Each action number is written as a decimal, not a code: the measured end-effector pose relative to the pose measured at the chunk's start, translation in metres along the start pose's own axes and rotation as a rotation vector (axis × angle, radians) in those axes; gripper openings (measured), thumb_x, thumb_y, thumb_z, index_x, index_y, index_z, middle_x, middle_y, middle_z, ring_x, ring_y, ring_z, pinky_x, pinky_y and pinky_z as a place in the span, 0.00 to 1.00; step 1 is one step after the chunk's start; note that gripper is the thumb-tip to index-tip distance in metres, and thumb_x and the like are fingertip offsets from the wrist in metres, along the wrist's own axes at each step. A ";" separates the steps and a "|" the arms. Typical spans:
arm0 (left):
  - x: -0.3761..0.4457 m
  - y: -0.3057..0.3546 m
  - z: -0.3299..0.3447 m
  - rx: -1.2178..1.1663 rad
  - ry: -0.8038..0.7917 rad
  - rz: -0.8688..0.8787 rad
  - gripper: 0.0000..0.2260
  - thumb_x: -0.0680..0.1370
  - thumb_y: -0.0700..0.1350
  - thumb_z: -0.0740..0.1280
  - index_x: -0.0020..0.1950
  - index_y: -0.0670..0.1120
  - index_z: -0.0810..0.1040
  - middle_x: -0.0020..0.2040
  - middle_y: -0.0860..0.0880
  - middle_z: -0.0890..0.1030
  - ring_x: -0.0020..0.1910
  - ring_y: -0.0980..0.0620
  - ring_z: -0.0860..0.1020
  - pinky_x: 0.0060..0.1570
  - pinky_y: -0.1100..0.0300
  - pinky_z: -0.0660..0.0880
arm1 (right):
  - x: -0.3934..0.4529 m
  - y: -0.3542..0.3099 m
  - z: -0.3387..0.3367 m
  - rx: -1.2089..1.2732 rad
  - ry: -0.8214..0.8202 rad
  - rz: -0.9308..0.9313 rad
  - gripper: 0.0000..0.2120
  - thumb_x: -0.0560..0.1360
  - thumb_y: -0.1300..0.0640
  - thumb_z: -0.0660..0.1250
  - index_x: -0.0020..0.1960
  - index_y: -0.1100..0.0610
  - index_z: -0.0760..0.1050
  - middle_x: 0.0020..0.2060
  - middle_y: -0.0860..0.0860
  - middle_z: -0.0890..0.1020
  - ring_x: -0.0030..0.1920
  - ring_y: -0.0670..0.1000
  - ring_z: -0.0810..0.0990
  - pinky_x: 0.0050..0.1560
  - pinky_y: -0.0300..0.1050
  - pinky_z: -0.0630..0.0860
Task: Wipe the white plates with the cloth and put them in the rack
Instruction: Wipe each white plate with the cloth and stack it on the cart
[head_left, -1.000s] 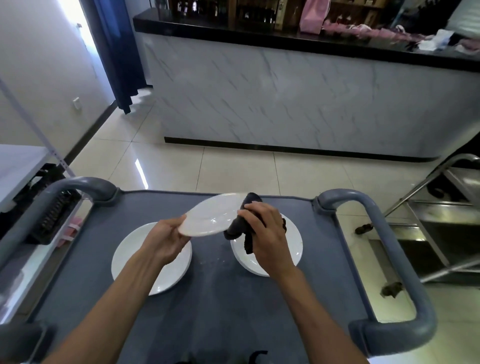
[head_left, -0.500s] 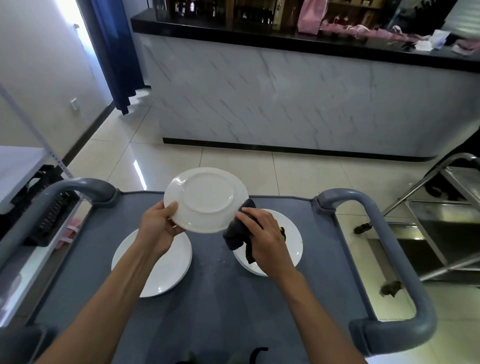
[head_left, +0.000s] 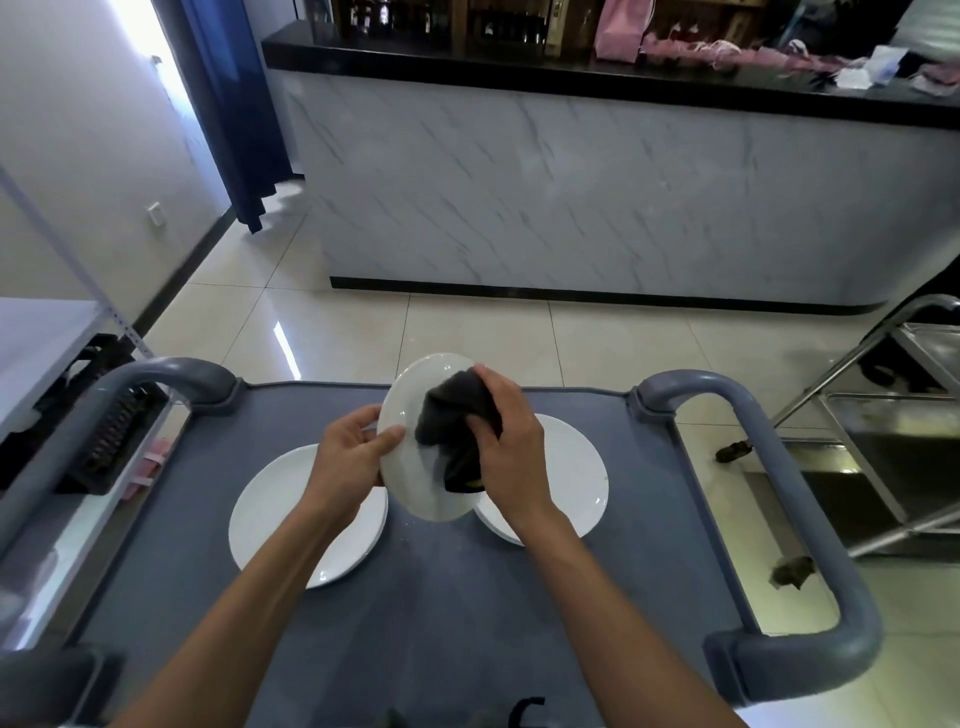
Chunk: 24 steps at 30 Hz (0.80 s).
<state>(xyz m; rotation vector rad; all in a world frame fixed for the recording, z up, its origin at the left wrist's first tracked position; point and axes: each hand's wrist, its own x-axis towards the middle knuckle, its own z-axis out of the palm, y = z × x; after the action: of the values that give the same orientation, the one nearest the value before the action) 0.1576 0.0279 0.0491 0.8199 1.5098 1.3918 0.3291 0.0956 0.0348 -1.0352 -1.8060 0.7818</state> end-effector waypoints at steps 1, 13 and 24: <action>-0.002 0.000 0.001 0.006 -0.007 -0.001 0.08 0.80 0.35 0.66 0.56 0.44 0.81 0.40 0.46 0.86 0.35 0.49 0.84 0.29 0.54 0.80 | 0.004 -0.002 0.000 0.023 0.030 0.038 0.26 0.77 0.66 0.67 0.72 0.51 0.71 0.66 0.42 0.76 0.66 0.41 0.72 0.67 0.31 0.65; -0.009 0.002 0.016 -0.026 0.014 0.030 0.06 0.79 0.35 0.67 0.54 0.41 0.82 0.39 0.41 0.86 0.35 0.45 0.83 0.32 0.53 0.80 | -0.019 0.020 0.013 -0.167 -0.030 0.080 0.25 0.81 0.53 0.62 0.78 0.44 0.64 0.69 0.48 0.71 0.65 0.52 0.71 0.67 0.45 0.69; -0.014 0.011 0.032 0.040 -0.099 0.084 0.10 0.80 0.35 0.67 0.59 0.44 0.81 0.43 0.40 0.86 0.39 0.43 0.85 0.35 0.52 0.81 | -0.015 0.017 -0.007 -0.038 0.042 0.130 0.23 0.81 0.56 0.62 0.74 0.45 0.64 0.69 0.43 0.73 0.66 0.48 0.70 0.67 0.47 0.68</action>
<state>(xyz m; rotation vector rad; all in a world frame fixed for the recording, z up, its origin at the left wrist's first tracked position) 0.1909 0.0295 0.0632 0.9728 1.4450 1.3650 0.3448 0.0907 0.0184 -1.1954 -1.7372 0.8006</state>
